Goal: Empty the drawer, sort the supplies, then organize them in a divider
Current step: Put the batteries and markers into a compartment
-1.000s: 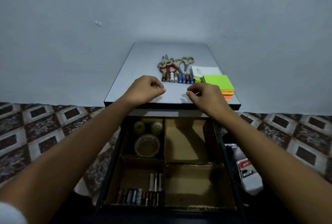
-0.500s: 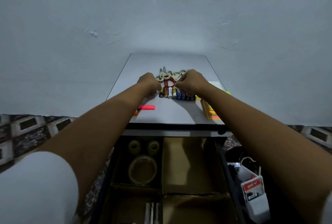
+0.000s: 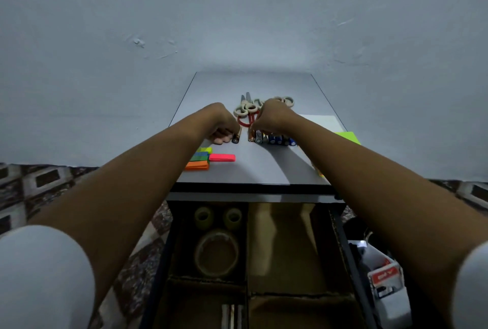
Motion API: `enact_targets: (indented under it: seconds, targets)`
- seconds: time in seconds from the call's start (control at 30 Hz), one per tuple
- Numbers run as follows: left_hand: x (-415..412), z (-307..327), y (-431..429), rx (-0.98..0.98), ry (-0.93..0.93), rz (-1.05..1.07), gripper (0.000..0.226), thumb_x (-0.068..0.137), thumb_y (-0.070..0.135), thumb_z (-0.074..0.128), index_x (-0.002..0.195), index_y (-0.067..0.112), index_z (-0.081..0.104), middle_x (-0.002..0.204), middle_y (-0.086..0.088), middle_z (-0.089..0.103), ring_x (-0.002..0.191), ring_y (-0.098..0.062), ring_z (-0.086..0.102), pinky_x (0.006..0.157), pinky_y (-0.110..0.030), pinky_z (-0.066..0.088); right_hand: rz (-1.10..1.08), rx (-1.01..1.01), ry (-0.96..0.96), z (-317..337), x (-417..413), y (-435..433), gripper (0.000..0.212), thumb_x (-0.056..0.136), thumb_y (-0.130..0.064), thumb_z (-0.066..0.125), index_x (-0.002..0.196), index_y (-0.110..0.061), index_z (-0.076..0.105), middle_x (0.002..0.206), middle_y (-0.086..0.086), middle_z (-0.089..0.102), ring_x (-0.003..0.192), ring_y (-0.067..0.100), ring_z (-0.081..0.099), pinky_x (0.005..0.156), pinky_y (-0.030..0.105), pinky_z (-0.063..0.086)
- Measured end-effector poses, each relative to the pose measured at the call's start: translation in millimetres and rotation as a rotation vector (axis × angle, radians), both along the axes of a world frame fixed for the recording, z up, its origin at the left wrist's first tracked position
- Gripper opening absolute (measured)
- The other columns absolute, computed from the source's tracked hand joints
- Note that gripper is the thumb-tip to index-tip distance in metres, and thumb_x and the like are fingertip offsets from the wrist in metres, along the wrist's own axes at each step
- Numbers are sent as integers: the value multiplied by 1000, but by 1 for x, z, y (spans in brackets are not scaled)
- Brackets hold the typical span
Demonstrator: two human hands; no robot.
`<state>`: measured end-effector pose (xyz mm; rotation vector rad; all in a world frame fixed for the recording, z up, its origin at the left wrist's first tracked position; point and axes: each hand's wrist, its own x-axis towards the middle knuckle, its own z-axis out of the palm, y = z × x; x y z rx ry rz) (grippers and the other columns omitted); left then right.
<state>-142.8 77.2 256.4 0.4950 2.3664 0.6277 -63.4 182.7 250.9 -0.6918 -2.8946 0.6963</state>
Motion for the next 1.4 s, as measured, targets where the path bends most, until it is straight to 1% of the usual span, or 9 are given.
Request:
enact_targets:
  seconds: [0.27, 0.37, 0.43, 0.5, 0.7, 1.1, 1.2, 1.3, 1.4]
  targets:
    - [-5, -2, -9, 73, 22, 15, 29, 95, 18, 53, 68, 6, 48, 65, -8, 49, 55, -16, 45, 55, -23, 39, 46, 235, -16, -3, -10, -7, 47, 83, -30, 68, 61, -14, 29, 63, -1, 35, 68, 17, 42, 46, 20, 23]
    - [-1, -2, -8, 25, 10, -17, 31, 93, 18, 57, 66, 6, 48, 63, -6, 46, 55, -14, 41, 54, -22, 36, 78, 292, -23, -5, -14, -11, 42, 84, -34, 66, 63, -11, 38, 67, 2, 38, 82, 18, 44, 47, 19, 23]
    - [-1, -2, -8, -15, 5, -22, 31, 95, 14, 53, 66, 5, 49, 63, -6, 46, 54, -13, 40, 54, -20, 37, 88, 307, -18, -6, -17, -14, 35, 85, -34, 65, 84, -1, 53, 79, 11, 48, 90, 23, 50, 49, 23, 27]
    - [-3, -2, -10, -26, 9, -10, 29, 94, 10, 51, 66, 5, 50, 64, -7, 48, 55, -13, 42, 55, -20, 39, 91, 301, -26, -7, -20, -16, 32, 87, -30, 63, 77, -4, 49, 77, 8, 47, 100, 27, 55, 49, 23, 27]
    - [-7, -4, -16, 42, 9, 38, 28, 92, 9, 53, 65, 3, 50, 65, -9, 49, 57, -14, 45, 56, -20, 42, 38, 201, -19, -6, -20, -19, 42, 86, -13, 59, 61, -16, 26, 80, 2, 41, 86, 17, 41, 46, 18, 23]
    - [-3, -1, -24, 160, -20, 103, 29, 94, 13, 52, 67, 4, 47, 63, -9, 49, 56, -13, 46, 55, -19, 42, 0, 78, 46, -3, -14, -18, 31, 84, -14, 60, 62, -13, 37, 68, 1, 43, 78, 18, 47, 49, 19, 30]
    - [1, 3, -29, 192, -15, 115, 30, 94, 11, 51, 65, 2, 49, 43, -7, 54, 45, -11, 50, 47, -16, 43, -57, 11, 76, 0, -8, -18, 31, 81, -14, 64, 62, -13, 39, 64, -1, 42, 60, 12, 43, 46, 19, 29]
    - [6, 9, -36, 264, -13, 142, 28, 90, 6, 54, 63, 1, 52, 34, -4, 52, 29, -8, 47, 40, -13, 42, -107, -130, 129, 7, 2, -19, 32, 80, -13, 65, 60, -13, 39, 59, -2, 40, 51, 7, 36, 41, 18, 28]
    - [13, 12, -45, 409, -48, 175, 22, 87, 5, 59, 66, 1, 54, 40, -5, 56, 45, -11, 52, 43, -15, 44, -169, -354, 190, 13, 17, -25, 27, 81, -17, 66, 65, -12, 45, 58, 1, 44, 48, 10, 39, 39, 17, 31]
